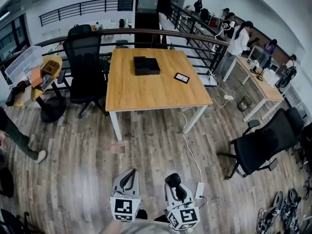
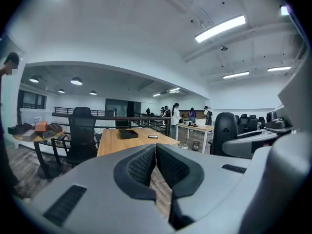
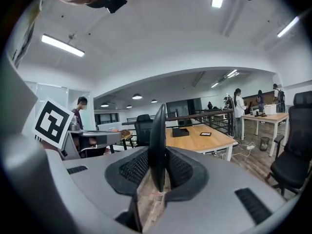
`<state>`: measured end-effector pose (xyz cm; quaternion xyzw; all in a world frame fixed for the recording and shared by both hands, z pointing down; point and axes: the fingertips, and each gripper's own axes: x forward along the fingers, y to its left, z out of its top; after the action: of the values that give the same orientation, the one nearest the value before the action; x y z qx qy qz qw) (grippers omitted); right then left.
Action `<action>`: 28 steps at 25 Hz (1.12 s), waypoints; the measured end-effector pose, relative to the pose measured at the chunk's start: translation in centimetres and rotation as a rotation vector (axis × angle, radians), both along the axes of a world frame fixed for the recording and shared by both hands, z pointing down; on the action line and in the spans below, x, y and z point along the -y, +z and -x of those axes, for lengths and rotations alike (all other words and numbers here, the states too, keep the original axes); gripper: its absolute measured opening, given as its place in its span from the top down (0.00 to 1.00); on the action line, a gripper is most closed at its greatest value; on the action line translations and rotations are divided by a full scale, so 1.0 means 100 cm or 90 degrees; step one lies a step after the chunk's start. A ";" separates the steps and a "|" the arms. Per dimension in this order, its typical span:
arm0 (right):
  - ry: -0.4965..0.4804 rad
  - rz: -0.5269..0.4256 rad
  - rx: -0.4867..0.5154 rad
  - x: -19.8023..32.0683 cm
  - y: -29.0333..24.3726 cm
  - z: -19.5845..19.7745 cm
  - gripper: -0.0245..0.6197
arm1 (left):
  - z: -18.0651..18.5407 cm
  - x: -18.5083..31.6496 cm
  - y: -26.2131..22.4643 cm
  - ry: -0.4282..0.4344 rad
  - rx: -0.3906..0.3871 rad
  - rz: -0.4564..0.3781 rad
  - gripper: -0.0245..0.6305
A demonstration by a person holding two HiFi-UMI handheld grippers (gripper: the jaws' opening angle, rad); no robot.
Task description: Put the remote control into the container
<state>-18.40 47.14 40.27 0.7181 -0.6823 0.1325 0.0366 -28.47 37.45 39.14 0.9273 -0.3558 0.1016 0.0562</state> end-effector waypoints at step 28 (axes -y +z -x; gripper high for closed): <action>-0.094 0.049 0.030 0.212 0.035 -0.125 0.79 | -0.116 0.192 0.020 -0.074 0.031 0.020 0.94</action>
<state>-5.91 25.95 43.78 0.6605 -0.7284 0.1724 0.0578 -16.92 18.27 41.11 0.9013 -0.4088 0.1262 0.0683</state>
